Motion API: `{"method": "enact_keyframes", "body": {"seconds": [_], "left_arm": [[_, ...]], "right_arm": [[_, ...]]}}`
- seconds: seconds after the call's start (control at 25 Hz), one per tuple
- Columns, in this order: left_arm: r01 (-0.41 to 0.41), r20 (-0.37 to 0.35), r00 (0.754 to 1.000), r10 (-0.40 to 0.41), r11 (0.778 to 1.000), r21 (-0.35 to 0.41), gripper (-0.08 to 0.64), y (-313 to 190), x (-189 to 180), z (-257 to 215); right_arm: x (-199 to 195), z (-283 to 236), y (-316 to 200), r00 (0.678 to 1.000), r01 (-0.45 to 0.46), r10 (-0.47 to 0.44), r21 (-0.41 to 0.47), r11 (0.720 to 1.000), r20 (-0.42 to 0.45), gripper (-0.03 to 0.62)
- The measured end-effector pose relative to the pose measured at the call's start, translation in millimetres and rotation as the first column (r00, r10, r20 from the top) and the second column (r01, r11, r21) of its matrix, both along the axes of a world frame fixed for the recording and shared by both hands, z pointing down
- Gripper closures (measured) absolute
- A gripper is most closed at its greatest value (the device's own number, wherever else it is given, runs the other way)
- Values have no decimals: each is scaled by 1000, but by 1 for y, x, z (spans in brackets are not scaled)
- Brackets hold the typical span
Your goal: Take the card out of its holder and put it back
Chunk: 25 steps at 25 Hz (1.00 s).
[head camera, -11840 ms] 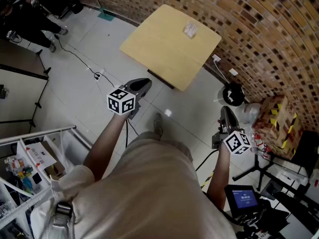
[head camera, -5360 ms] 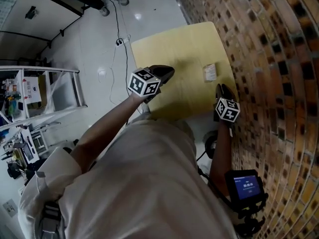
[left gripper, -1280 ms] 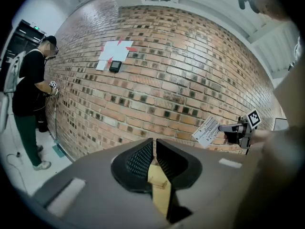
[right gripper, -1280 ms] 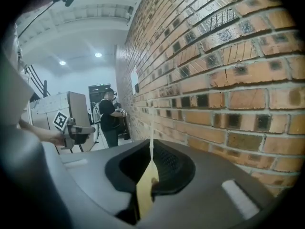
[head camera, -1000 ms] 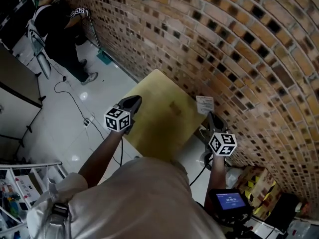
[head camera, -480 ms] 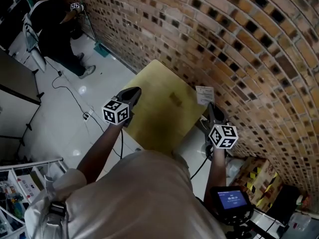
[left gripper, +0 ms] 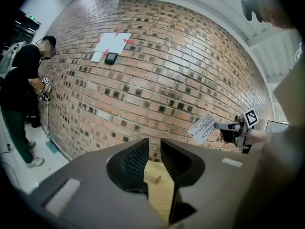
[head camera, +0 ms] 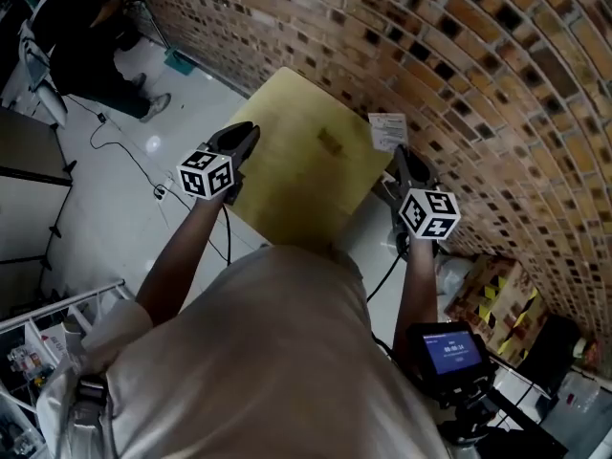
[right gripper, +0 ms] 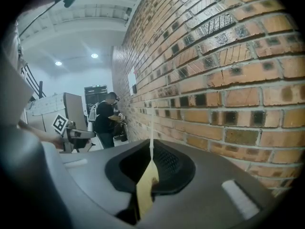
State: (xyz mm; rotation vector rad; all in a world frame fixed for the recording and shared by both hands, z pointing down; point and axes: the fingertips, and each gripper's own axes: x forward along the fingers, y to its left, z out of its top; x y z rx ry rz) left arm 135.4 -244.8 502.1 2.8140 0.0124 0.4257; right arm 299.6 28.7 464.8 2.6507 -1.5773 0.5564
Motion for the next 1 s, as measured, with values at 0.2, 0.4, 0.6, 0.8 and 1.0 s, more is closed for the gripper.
{"method": "enact_keyframes", "body": {"seconds": [0.2,0.4,0.6,0.8,1.0], "left_arm": [[-4,25,1000,4,1000,-5,459,13,2,9],[4,50,999,-3,1000,-12,456,28,2,19],[28,77,997,-26,999,-24,456,40,-4,27],[64,100,993,-61,998,-28,455,45,-13,35],[114,129,986,-109,993,-34,456,47,-26,42]], "right_arm": [[1,8,5,1000,6,-6,-8,1000,13,578],[4,21,5,999,32,-31,-13,999,36,578],[12,33,1,996,70,-69,-33,997,51,578],[22,49,-11,991,122,-118,-52,991,69,578],[30,67,-29,980,187,-180,-77,979,85,578]]}}
